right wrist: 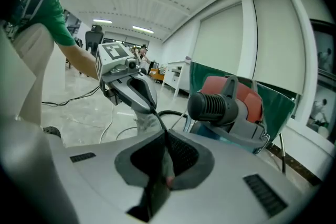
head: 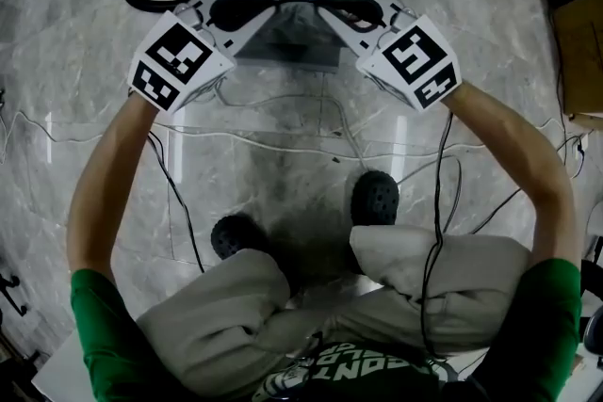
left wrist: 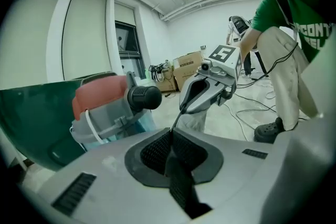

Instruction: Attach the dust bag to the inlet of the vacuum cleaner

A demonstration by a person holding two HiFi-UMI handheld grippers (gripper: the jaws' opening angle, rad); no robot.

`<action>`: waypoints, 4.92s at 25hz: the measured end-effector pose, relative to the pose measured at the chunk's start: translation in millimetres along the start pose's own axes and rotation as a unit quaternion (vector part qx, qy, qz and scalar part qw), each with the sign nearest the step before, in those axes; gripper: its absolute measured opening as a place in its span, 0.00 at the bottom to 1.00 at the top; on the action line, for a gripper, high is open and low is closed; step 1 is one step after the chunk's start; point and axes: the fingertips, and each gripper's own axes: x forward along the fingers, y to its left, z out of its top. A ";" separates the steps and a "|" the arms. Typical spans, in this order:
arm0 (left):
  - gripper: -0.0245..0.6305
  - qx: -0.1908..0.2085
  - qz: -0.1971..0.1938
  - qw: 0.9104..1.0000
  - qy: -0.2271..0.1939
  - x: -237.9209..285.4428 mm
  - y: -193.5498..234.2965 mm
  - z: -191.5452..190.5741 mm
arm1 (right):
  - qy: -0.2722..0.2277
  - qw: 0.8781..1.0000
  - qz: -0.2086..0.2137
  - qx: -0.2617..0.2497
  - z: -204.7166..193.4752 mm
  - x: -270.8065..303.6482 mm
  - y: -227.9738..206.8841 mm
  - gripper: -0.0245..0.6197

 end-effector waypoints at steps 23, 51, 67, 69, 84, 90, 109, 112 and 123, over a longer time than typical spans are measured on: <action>0.07 0.012 0.042 0.998 -0.038 -8.0 55.1 71.5 | -0.050 0.996 -0.063 0.039 62.9 -24.5 -62.1 0.07; 0.08 -0.013 0.061 0.997 -0.054 4.4 71.3 71.1 | -0.068 0.995 -0.055 0.051 60.5 -19.5 -74.9 0.07; 0.08 -0.008 0.065 0.996 -0.058 10.5 75.7 69.6 | -0.075 0.995 -0.057 0.043 58.8 -16.9 -79.2 0.07; 0.08 -0.008 0.065 0.996 -0.056 10.7 74.9 69.4 | -0.075 0.995 -0.057 0.044 58.5 -17.5 -78.9 0.07; 0.09 -0.002 0.068 0.996 -0.054 10.4 74.7 70.6 | -0.078 0.994 -0.059 0.041 59.5 -18.6 -80.5 0.08; 0.09 -0.002 0.071 0.996 -0.057 12.6 78.2 71.1 | -0.082 0.994 -0.060 0.040 59.0 -16.7 -84.8 0.08; 0.09 -0.007 0.076 0.996 -0.054 28.1 92.2 68.7 | -0.092 0.991 -0.071 0.063 50.3 -7.9 -104.9 0.09; 0.09 -0.007 0.079 0.995 -0.052 28.8 94.6 69.0 | -0.093 0.991 -0.074 0.065 50.7 -6.9 -107.7 0.09; 0.09 -0.001 0.083 0.995 -0.052 30.3 98.0 70.3 | -0.095 0.991 -0.077 0.060 51.3 -5.3 -113.0 0.09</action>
